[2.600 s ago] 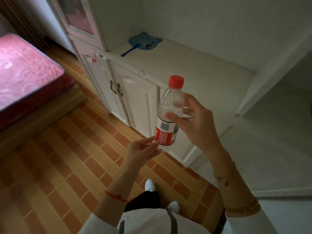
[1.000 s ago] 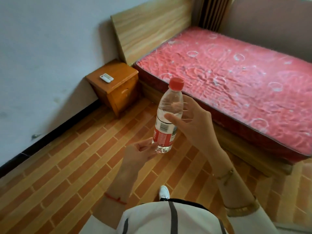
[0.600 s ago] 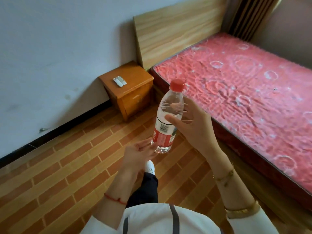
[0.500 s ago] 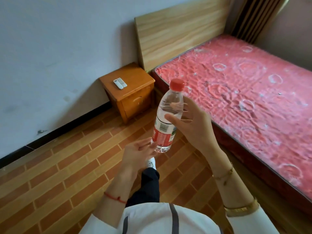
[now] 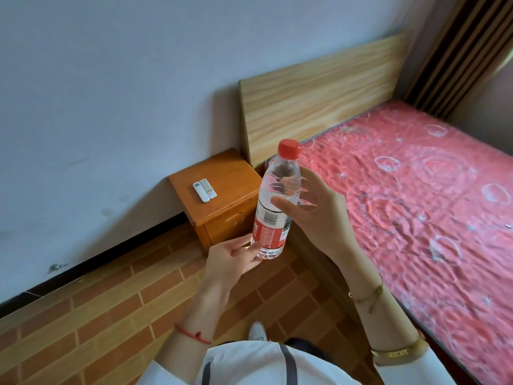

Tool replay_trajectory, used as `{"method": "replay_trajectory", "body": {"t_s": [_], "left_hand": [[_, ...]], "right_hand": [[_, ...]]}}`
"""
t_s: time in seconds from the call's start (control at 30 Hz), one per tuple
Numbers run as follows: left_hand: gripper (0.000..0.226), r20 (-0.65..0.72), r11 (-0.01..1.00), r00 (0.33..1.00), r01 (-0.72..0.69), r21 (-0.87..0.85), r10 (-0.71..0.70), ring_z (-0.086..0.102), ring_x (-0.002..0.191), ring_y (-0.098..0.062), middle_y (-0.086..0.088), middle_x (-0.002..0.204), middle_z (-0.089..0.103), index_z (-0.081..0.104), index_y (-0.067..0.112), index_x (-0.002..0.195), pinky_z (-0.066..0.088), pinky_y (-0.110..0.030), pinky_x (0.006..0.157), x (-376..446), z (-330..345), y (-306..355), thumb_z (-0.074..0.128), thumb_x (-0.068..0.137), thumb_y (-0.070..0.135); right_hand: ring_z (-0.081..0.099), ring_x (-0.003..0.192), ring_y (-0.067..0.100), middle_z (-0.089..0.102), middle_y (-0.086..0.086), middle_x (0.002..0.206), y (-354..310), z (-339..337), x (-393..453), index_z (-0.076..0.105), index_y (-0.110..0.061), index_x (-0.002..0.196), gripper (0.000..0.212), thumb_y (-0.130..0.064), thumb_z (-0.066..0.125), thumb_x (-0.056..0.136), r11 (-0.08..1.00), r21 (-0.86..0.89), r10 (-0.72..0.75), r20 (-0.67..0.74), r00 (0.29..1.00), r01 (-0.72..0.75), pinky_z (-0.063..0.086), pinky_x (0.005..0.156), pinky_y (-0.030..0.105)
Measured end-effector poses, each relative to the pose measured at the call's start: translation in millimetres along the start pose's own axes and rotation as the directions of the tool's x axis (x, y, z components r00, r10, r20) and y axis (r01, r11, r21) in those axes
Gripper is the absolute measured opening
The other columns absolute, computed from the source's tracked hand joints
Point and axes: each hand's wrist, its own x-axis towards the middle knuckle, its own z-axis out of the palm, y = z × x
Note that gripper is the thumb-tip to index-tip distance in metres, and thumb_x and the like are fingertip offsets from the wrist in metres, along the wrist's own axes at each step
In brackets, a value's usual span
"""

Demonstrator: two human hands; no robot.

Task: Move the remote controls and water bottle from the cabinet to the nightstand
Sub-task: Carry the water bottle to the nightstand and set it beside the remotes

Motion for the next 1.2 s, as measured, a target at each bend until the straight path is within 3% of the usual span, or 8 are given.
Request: {"method": "replay_trajectory", "body": {"t_s": [0.1, 0.2, 0.3, 0.47, 0.57, 0.73, 0.93, 1.2], "left_hand": [[0.048, -0.004, 0.999, 0.999, 0.041, -0.018, -0.042, 0.071, 0.094, -0.012, -0.008, 0.122, 0.069, 0.062, 0.009, 0.126, 0.056, -0.035, 0.092, 38, 1, 20, 0.076, 0.082, 0.021], [0.051, -0.021, 0.999, 0.999, 0.045, -0.003, -0.045, 0.07, 0.083, -0.004, -0.008, 0.124, 0.068, 0.06, 0.009, 0.129, 0.057, -0.016, 0.072, 73, 3, 36, 0.075, 0.082, 0.024], [0.054, -0.059, 0.998, 0.997, 0.051, -0.031, -0.053, 0.067, 0.083, -0.005, -0.009, 0.131, 0.063, 0.057, 0.007, 0.132, 0.055, -0.011, 0.062, 113, 1, 51, 0.074, 0.083, 0.023], [0.053, -0.135, 0.991, 0.987, 0.077, -0.107, -0.091, 0.064, 0.112, -0.021, -0.009, 0.134, 0.06, 0.057, 0.004, 0.13, 0.054, -0.036, 0.096, 179, -3, 79, 0.075, 0.082, 0.018], [0.052, -0.164, 0.982, 0.979, 0.095, -0.166, -0.122, 0.064, 0.115, -0.025, -0.012, 0.135, 0.059, 0.055, 0.003, 0.131, 0.055, -0.032, 0.091, 222, -3, 99, 0.073, 0.084, 0.014], [0.055, -0.216, 0.963, 0.963, 0.104, -0.251, -0.16, 0.063, 0.117, -0.024, -0.011, 0.144, 0.051, 0.052, 0.007, 0.136, 0.056, -0.02, 0.072, 292, -6, 138, 0.071, 0.085, 0.018], [0.055, -0.289, 0.937, 0.93, 0.126, -0.327, -0.226, 0.061, 0.121, -0.023, -0.009, 0.148, 0.048, 0.049, 0.011, 0.139, 0.049, -0.018, 0.07, 375, -20, 175, 0.067, 0.089, 0.024], [0.054, -0.304, 0.868, 0.889, 0.176, -0.464, -0.343, 0.053, 0.13, -0.023, -0.007, 0.147, 0.048, 0.044, 0.01, 0.142, 0.046, -0.03, 0.097, 485, -57, 172, 0.062, 0.093, 0.024]], "right_hand": [[0.065, 0.105, 0.003, 0.068, -0.008, 0.119, 12, 3, 41, 0.049, -0.022, 0.136, 0.064, -0.035, 0.073, 0.078, 1.0, -0.004, 0.023, 0.015, 1.0, -0.023, 0.057, 0.085, 0.026], [0.065, 0.105, 0.003, 0.068, -0.008, 0.119, 28, 9, 83, 0.048, -0.023, 0.137, 0.065, -0.035, 0.073, 0.078, 0.999, -0.002, 0.04, 0.045, 0.998, -0.04, 0.058, 0.084, 0.029], [0.066, 0.105, 0.005, 0.068, -0.008, 0.12, 44, 21, 127, 0.048, -0.023, 0.137, 0.063, -0.032, 0.074, 0.079, 0.999, 0.012, 0.042, 0.091, 0.995, -0.043, 0.059, 0.083, 0.03], [0.066, 0.1, -0.002, 0.068, -0.012, 0.115, 66, 40, 204, 0.051, -0.021, 0.134, 0.059, -0.025, 0.075, 0.08, 0.998, 0.043, 0.037, 0.157, 0.987, -0.044, 0.055, 0.079, 0.014], [0.065, 0.099, -0.004, 0.069, -0.01, 0.114, 79, 52, 256, 0.052, -0.02, 0.133, 0.058, -0.024, 0.075, 0.08, 0.999, 0.041, 0.023, 0.205, 0.979, -0.032, 0.052, 0.078, 0.011], [0.067, 0.103, 0.005, 0.068, -0.007, 0.119, 97, 71, 345, 0.05, -0.022, 0.132, 0.06, -0.029, 0.076, 0.079, 0.999, 0.03, 0.018, 0.304, 0.953, -0.029, 0.058, 0.085, 0.03], [0.066, 0.107, 0.01, 0.065, -0.001, 0.124, 121, 107, 437, 0.048, -0.016, 0.131, 0.063, -0.028, 0.077, 0.077, 1.0, 0.025, -0.011, 0.372, 0.928, 0.002, 0.059, 0.085, 0.036], [0.067, 0.105, 0.012, 0.066, 0.002, 0.121, 169, 182, 514, 0.05, -0.013, 0.127, 0.063, -0.029, 0.081, 0.074, 0.999, 0.018, 0.029, 0.372, 0.928, -0.039, 0.059, 0.084, 0.033]]}}
